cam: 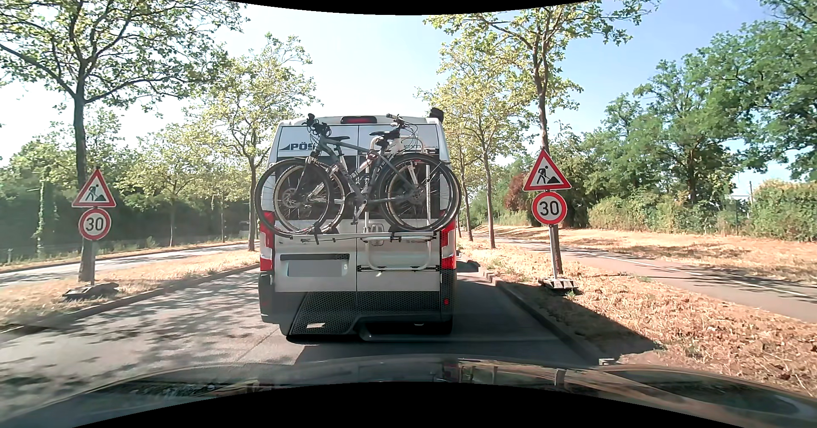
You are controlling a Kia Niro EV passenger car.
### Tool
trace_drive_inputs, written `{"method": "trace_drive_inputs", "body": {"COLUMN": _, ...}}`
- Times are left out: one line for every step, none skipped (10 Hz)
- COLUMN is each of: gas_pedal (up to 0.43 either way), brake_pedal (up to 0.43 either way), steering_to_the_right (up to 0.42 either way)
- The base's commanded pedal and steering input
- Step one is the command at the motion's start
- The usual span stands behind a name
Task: Follow the waypoints while adhering to traffic rules and regulations
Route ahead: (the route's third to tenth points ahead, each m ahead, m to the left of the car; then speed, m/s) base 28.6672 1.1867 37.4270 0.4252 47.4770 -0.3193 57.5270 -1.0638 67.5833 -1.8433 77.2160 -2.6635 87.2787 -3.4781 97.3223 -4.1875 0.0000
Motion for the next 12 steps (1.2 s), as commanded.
{"method": "trace_drive_inputs", "body": {"gas_pedal": 0.0, "brake_pedal": 0.177, "steering_to_the_right": -0.013}}
{"method": "trace_drive_inputs", "body": {"gas_pedal": 0.0, "brake_pedal": 0.183, "steering_to_the_right": -0.013}}
{"method": "trace_drive_inputs", "body": {"gas_pedal": 0.0, "brake_pedal": 0.183, "steering_to_the_right": -0.014}}
{"method": "trace_drive_inputs", "body": {"gas_pedal": 0.0, "brake_pedal": 0.177, "steering_to_the_right": -0.014}}
{"method": "trace_drive_inputs", "body": {"gas_pedal": 0.0, "brake_pedal": 0.177, "steering_to_the_right": -0.013}}
{"method": "trace_drive_inputs", "body": {"gas_pedal": 0.0, "brake_pedal": 0.177, "steering_to_the_right": -0.014}}
{"method": "trace_drive_inputs", "body": {"gas_pedal": 0.0, "brake_pedal": 0.177, "steering_to_the_right": -0.014}}
{"method": "trace_drive_inputs", "body": {"gas_pedal": 0.0, "brake_pedal": 0.177, "steering_to_the_right": -0.019}}
{"method": "trace_drive_inputs", "body": {"gas_pedal": 0.0, "brake_pedal": 0.183, "steering_to_the_right": -0.028}}
{"method": "trace_drive_inputs", "body": {"gas_pedal": 0.0, "brake_pedal": 0.183, "steering_to_the_right": -0.037}}
{"method": "trace_drive_inputs", "body": {"gas_pedal": 0.0, "brake_pedal": 0.177, "steering_to_the_right": -0.038}}
{"method": "trace_drive_inputs", "body": {"gas_pedal": 0.0, "brake_pedal": 0.183, "steering_to_the_right": -0.036}}
